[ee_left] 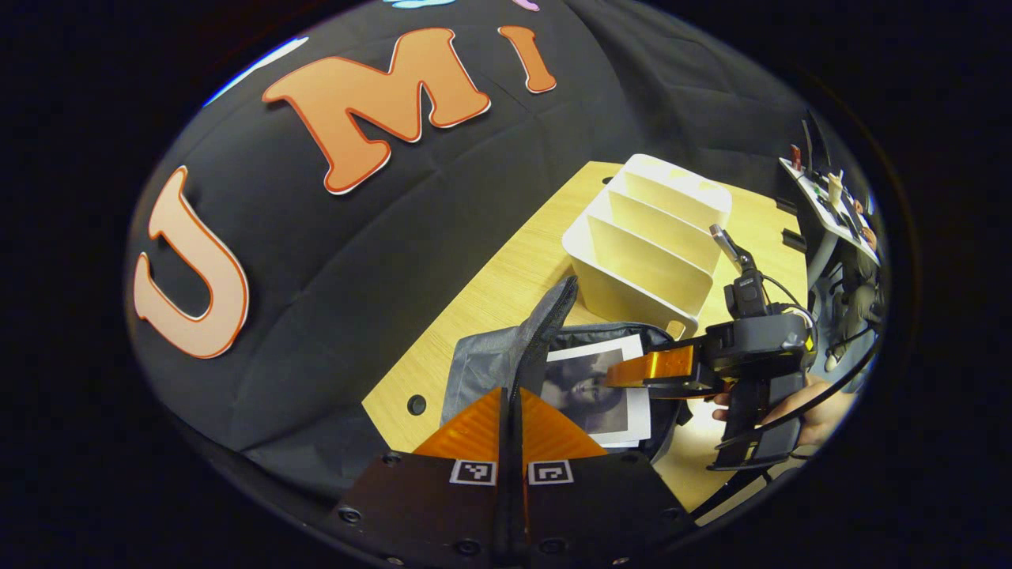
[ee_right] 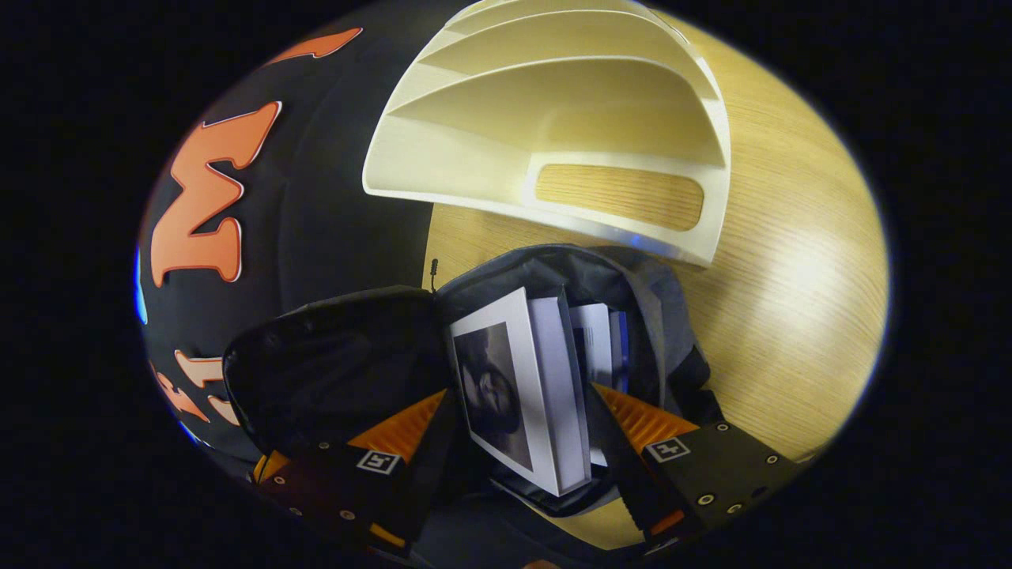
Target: Open the schoolbag, grab two books from the bookshelf and put them into the schoolbag.
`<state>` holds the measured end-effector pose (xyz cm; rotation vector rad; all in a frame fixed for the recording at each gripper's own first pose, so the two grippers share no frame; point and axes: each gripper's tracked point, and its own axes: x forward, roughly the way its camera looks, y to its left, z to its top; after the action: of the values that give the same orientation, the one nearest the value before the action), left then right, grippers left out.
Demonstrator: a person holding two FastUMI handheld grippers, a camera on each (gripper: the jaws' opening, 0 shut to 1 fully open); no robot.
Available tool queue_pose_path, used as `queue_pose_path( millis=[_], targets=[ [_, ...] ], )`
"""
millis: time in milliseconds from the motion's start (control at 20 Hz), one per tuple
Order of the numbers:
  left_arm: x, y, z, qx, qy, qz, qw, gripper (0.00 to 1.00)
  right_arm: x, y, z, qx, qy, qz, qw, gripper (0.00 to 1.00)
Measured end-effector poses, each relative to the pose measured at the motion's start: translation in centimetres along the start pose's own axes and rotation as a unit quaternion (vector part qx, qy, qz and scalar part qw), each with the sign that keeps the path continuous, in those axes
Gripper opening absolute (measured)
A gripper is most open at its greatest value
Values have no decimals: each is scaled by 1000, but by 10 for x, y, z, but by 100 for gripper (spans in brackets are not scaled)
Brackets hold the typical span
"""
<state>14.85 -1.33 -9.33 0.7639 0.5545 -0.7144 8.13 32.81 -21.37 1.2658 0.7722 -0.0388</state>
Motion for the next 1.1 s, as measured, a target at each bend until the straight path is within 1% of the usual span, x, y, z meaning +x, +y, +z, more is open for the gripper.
queue_pose_path(
  millis=[100,150,200,250,300,350,450,500,550,600,650,700,750,800,850,900,950,1000,1050,1100],
  targets=[
    [0,-5,-8,-14,4,1,1000,0,-22,-3,6,-15,10,-3,1000,97],
    [1,-10,-11,-22,6,-1,1000,6,-38,-6,16,-33,10,-5,999,98],
    [0,-17,-12,-30,8,-3,1000,1,-55,-10,30,-49,8,-4,999,98],
    [0,-23,-13,-37,8,-4,999,7,-70,-13,45,-55,5,-3,998,98],
    [-1,-28,-16,-43,14,-1,999,4,-84,-16,58,-64,4,-5,998,98],
    [-5,-32,-14,-47,15,1,999,4,-95,-22,69,-74,2,-11,997,98],
    [-9,-45,-12,-69,12,1,998,7,-116,-41,88,-109,7,-36,993,98],
    [-11,-55,-13,-86,11,-2,996,13,-126,-48,94,-130,19,-48,990,98],
    [-14,-61,-16,-100,13,1,995,17,-134,-53,100,-147,28,-57,987,98],
    [-17,-65,-18,-112,14,6,994,27,-138,-55,104,-163,37,-65,984,98],
    [-17,-75,-20,-133,14,6,991,43,-148,-59,112,-186,46,-75,979,98],
    [-19,-82,-24,-152,18,8,988,41,-154,-61,118,-205,51,-81,974,98],
    [-17,-91,-25,-174,19,2,985,62,-159,-62,125,-227,55,-88,968,99],
    [-17,-97,-22,-203,9,5,979,74,-167,-59,136,-261,55,-93,959,99],
    [-20,-97,-18,-232,-8,16,973,86,-177,-50,148,-300,49,-96,948,99],
    [-20,-98,-3,-254,-34,35,966,98,-187,-36,161,-341,34,-91,935,99],
    [-19,-95,11,-264,-59,49,962,98,-194,-24,171,-372,20,-87,924,98],
    [-26,-94,25,-276,-86,69,955,98,-205,-7,181,-408,3,-78,910,98],
    [-29,-92,35,-283,-103,83,950,98,-211,7,186,-432,-10,-70,899,98],
    [-37,-87,46,-294,-125,106,942,98,-221,27,195,-464,-32,-60,883,98]
  ],
)
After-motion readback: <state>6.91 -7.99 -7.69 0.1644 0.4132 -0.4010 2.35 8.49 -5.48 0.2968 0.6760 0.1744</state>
